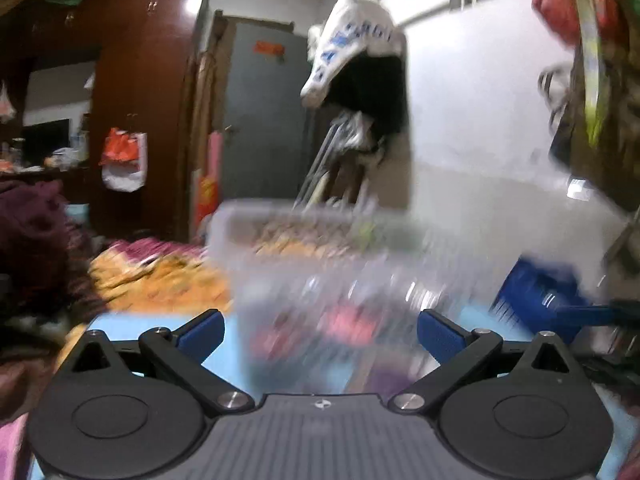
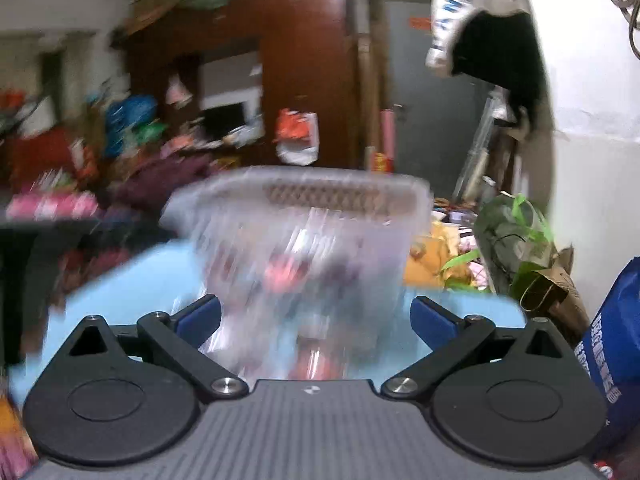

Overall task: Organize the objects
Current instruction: 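Lower both held items into the white basket and open both tools, then grasp a clear bag with the left tool while the right tool grasps a purple box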

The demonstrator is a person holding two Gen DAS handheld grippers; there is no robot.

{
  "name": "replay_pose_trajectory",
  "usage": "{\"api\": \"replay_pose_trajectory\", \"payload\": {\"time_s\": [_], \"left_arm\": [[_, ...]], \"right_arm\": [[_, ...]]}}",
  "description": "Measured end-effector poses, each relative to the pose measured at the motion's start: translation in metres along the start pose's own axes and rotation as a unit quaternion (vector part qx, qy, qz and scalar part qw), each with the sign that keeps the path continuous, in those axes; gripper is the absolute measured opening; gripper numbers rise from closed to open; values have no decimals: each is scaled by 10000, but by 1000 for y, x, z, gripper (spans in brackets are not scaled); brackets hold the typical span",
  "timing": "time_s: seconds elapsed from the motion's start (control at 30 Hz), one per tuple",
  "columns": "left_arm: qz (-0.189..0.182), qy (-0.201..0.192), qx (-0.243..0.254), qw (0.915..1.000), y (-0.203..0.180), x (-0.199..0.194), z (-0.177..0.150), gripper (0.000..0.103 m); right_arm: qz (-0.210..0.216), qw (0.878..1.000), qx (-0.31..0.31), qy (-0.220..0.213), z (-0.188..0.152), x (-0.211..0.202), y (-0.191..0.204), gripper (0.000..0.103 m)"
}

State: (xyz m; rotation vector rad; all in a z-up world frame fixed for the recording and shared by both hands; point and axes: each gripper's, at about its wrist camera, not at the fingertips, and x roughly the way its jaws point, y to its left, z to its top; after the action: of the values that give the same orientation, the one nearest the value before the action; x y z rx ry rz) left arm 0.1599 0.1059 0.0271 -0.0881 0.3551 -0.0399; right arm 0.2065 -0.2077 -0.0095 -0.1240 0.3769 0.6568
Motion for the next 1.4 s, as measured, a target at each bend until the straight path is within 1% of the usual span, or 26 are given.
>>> {"api": "replay_pose_trajectory", "payload": {"time_s": [0.03, 0.07, 0.1, 0.17, 0.2, 0.23, 0.27, 0.33, 0.37, 0.4, 0.43, 0.47, 0.53, 0.6, 0.73, 0.8, 0.83, 0.87, 0.9, 0.97, 1.03, 1.1, 1.23, 1.3, 1.4], "left_arm": [[129, 129, 3, 9998, 1, 1, -10, 103], [156, 276, -57, 9995, 2, 3, -18, 101], [89, 451, -105, 9989, 3, 8, -25, 99], [-8, 639, -137, 9979, 4, 18, -33, 88], [33, 705, -160, 9974, 4, 22, -35, 87], [21, 781, -194, 9968, 4, 25, -35, 86], [-19, 766, -236, 9968, 5, 23, -35, 86], [12, 825, -200, 9964, 3, 23, -37, 86], [18, 885, -163, 9959, 2, 26, -37, 86], [28, 923, -146, 9956, 1, 26, -39, 86], [39, 975, -115, 9952, -1, 25, -41, 86], [47, 1041, -70, 9945, -4, 27, -42, 86], [62, 1214, 45, 9926, -10, 33, -44, 86], [128, 1326, 123, 9910, -16, 38, -45, 86], [228, 1388, 56, 9900, -22, 43, -44, 85], [168, 1371, -47, 9904, -22, 42, -44, 64], [227, 1337, -35, 9908, -22, 41, -44, 40], [316, 1313, -40, 9908, -22, 38, -45, 40], [298, 1292, -75, 9911, -22, 37, -45, 40], [50, 1167, -238, 9929, -17, 29, -45, 40], [-82, 945, -398, 9947, -12, 18, -46, 40], [-199, 598, -504, 9967, -7, 5, -46, 40], [-389, 190, -745, 9963, 2, -11, -48, 40], [-445, 85, -753, 9961, 2, -15, -48, 40], [-541, 37, -726, 9959, 0, -14, -49, 40]], "right_arm": [[-74, 10000, -6, -25, -18, -7, 5, 103], [-34, 10000, 46, -46, -36, -13, 10, 103], [61, 10000, 74, 0, -47, -13, 14, 103], [238, 9996, 90, 124, -59, -8, 22, 102], [262, 9996, 39, 120, -62, -7, 27, 98], [264, 9996, -21, 56, -61, -7, 31, 97], [265, 9996, -73, 12, -61, -7, 35, 97], [244, 9994, -255, 49, -57, -1, 41, 96], [199, 9993, -317, 95, -57, 2, 43, 93], [169, 9992, -347, 142, -55, 7, 44, 86], [189, 9990, -352, 185, -58, 7, 45, 82], [226, 9989, -349, 235, -59, 9, 45, 75], [272, 9986, -340, 308, -64, 12, 43, 65], [231, 9990, -317, 234, -72, 4, 44, 65], [238, 9996, -132, 80, -80, -12, 38, 65], [172, 9998, -74, 28, -83, -17, 34, 65], [156, 9999, -48, 13, -83, -18, 32, 65], [159, 9999, -9, -3, -84, -19, 29, 65], [173, 9998, 40, -30, -84, -20, 27, 65], [154, 9998, 97, -75, -84, -22, 23, 65], [111, 9998, 120, -136, -84, -23, 20, 65], [53, 9997, 114, -202, -84, -25, 18, 65], [32, 9994, 157, -303, -82, -28, 12, 65], [34, 9992, 188, -343, -81, -29, 9, 65], [14, 9991, 213, -374, -81, -27, 6, 65]]}}
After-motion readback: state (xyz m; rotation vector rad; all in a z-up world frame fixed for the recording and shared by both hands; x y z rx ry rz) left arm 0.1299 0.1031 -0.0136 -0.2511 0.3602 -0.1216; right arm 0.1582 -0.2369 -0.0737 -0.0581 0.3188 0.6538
